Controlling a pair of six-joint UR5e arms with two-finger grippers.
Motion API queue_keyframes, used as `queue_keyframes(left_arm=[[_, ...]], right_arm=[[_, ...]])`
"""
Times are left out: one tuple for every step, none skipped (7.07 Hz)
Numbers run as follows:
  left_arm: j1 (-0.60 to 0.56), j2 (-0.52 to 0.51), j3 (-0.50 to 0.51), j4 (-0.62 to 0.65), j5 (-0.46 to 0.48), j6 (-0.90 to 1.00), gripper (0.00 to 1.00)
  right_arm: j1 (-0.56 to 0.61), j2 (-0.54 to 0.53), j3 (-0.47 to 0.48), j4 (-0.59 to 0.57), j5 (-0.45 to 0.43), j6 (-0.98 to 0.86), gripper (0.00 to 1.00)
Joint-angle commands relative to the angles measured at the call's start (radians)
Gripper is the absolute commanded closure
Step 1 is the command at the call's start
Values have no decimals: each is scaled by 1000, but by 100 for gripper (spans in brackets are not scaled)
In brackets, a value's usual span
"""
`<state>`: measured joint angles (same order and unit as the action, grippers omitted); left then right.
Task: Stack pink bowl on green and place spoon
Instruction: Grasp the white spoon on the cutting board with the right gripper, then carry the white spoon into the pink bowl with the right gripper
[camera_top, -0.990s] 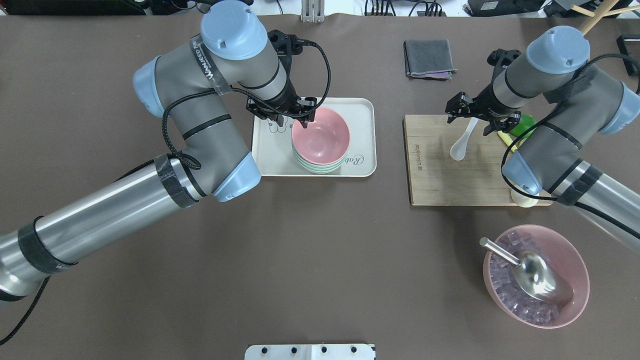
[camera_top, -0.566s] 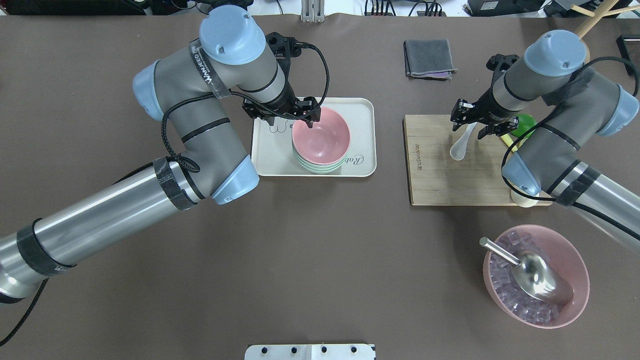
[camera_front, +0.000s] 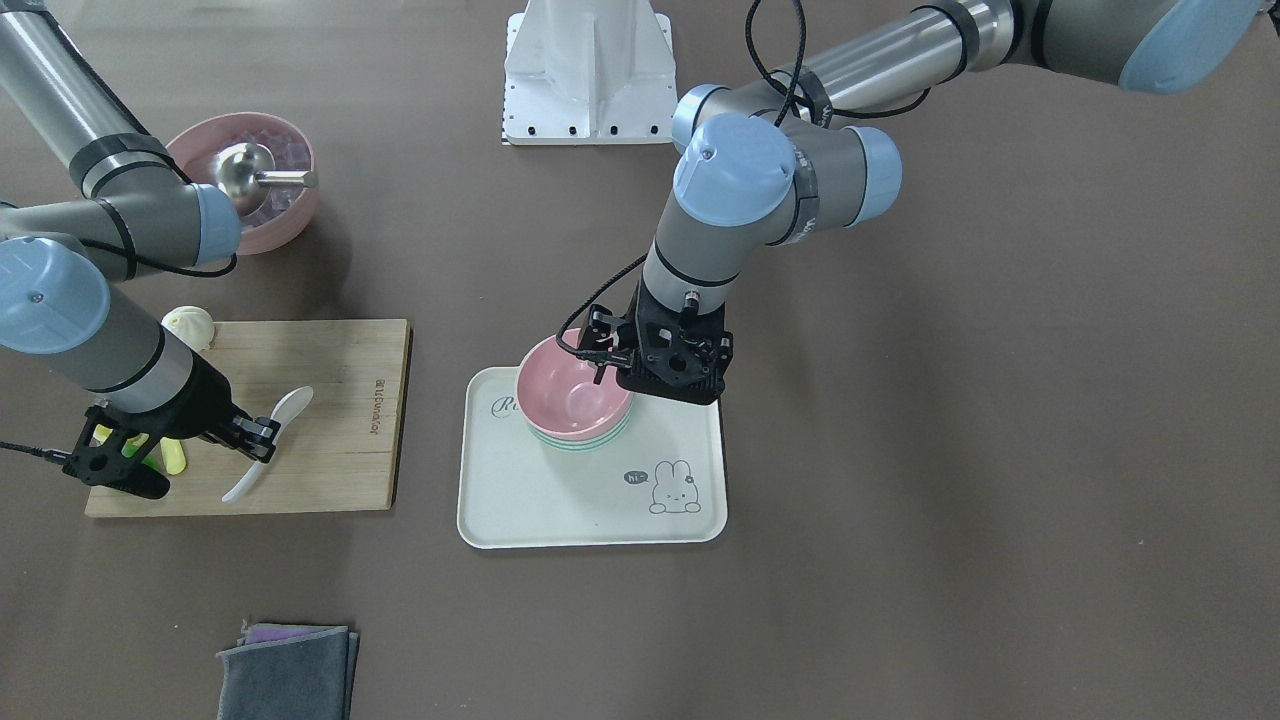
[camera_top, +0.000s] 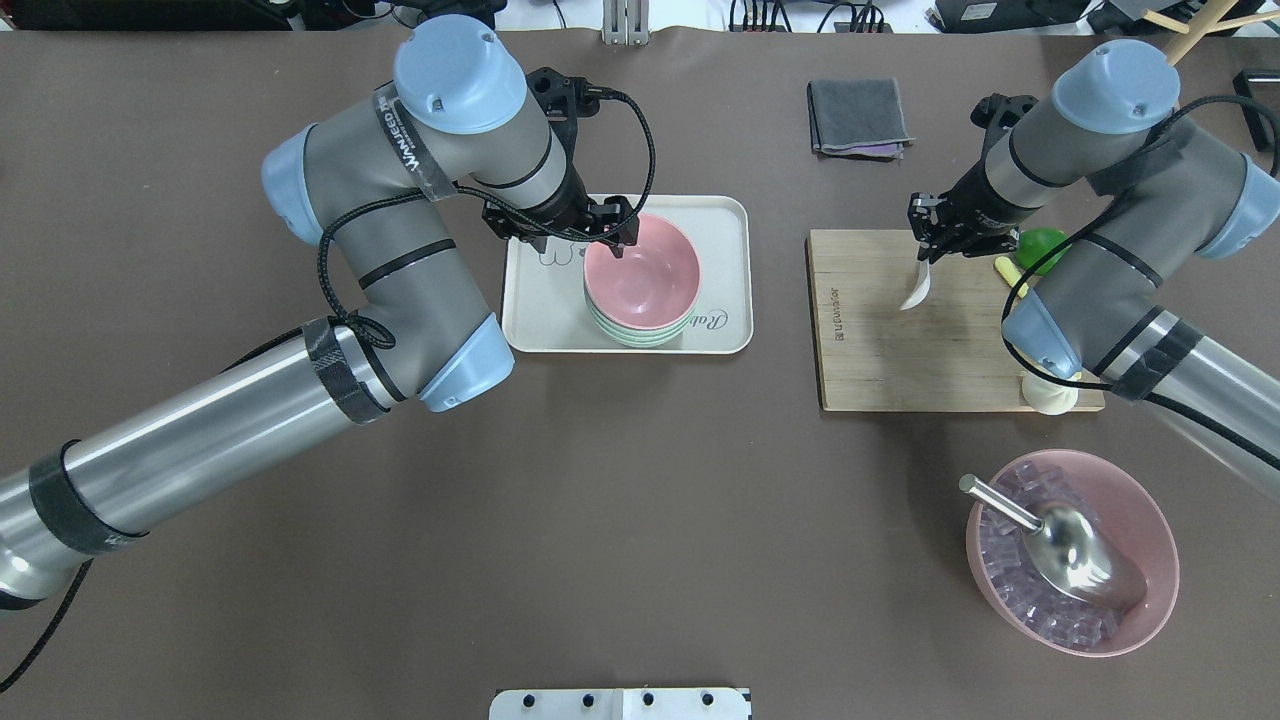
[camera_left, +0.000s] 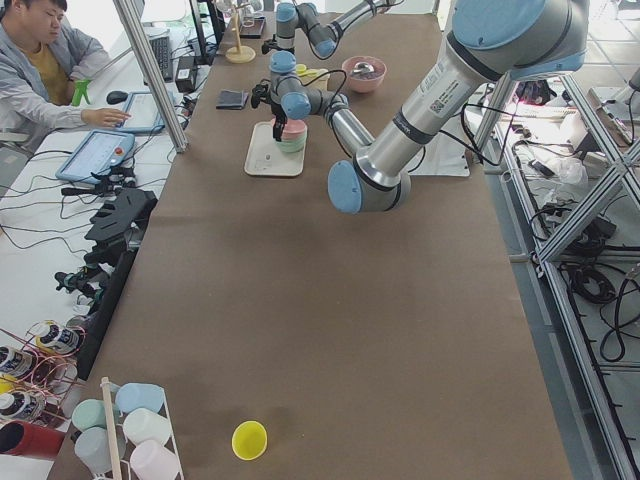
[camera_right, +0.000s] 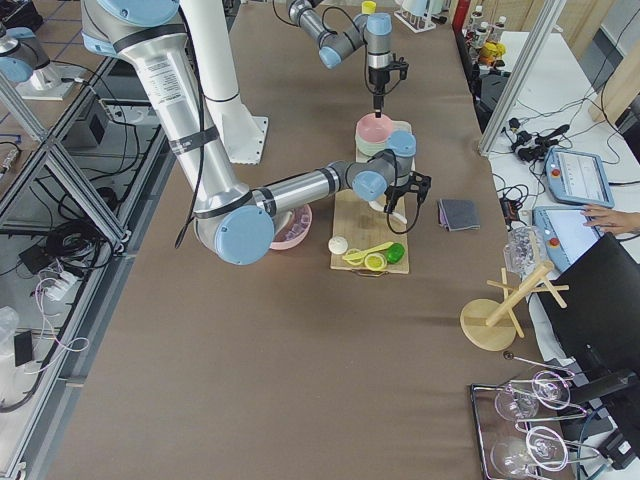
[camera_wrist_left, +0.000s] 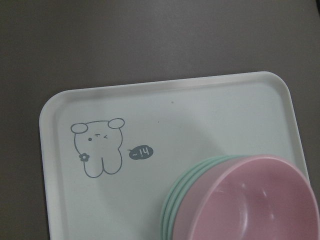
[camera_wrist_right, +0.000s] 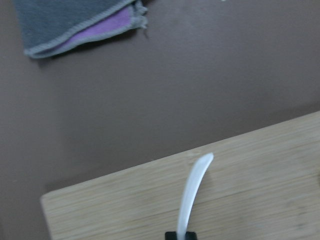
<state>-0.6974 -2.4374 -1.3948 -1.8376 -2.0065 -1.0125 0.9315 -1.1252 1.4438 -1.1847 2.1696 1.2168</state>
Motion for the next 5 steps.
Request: queue_keyframes(left_arm=[[-1, 59, -65, -15, -6, 3, 7], [-7, 133, -146, -15, -12, 15, 7], [-29, 200, -205, -17, -14, 41, 7], [-43, 233, -226, -17, -14, 99, 7], [-45, 233, -227, -17, -14, 100, 6]], right_arm=[[-28, 138, 17, -102, 4, 114, 100], [-74, 212, 18, -113, -16, 195, 100], [-112, 261, 15, -116, -20, 301, 100], [-146, 341, 3, -137, -30, 391, 100], [-170, 364, 1, -165, -59, 407, 100]])
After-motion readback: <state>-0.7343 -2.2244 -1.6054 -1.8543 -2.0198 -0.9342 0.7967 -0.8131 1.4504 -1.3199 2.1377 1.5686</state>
